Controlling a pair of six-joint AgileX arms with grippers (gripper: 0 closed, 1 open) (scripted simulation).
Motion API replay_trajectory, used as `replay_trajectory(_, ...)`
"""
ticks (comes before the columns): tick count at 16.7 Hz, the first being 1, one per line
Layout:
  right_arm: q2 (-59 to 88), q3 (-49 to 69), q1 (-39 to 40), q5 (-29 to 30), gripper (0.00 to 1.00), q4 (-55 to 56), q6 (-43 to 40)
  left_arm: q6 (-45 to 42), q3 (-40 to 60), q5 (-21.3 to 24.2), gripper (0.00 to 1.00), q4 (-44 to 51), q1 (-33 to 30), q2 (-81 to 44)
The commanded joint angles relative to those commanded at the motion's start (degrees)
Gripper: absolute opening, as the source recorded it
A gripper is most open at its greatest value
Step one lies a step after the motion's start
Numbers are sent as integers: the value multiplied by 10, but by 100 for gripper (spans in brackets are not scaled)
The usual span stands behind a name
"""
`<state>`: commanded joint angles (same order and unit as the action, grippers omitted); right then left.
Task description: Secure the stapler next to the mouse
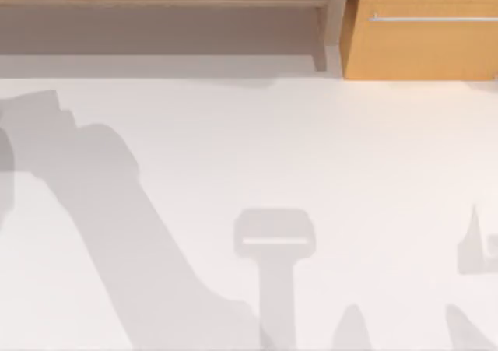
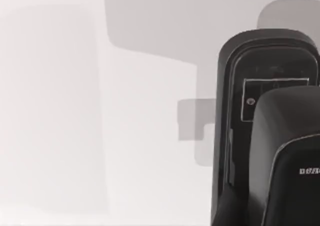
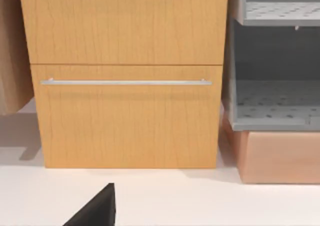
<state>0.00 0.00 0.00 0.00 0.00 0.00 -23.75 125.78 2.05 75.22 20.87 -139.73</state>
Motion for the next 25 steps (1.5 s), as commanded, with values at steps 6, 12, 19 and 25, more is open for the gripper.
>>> replay_trajectory(6, 0, 0, 0, 0, 100, 0, 0, 1, -4, -2, 0, 0, -1, 6)
replay_trajectory(12, 0, 0, 0, 0, 100, 0, 0, 5, -16, -7, 0, -4, -2, 18)
replay_trajectory(19, 0, 0, 0, 0, 100, 0, 0, 4, -33, -16, 0, -18, -3, 24)
replay_trajectory(25, 0, 0, 0, 0, 100, 0, 0, 1, -34, -9, 0, -44, -1, 22)
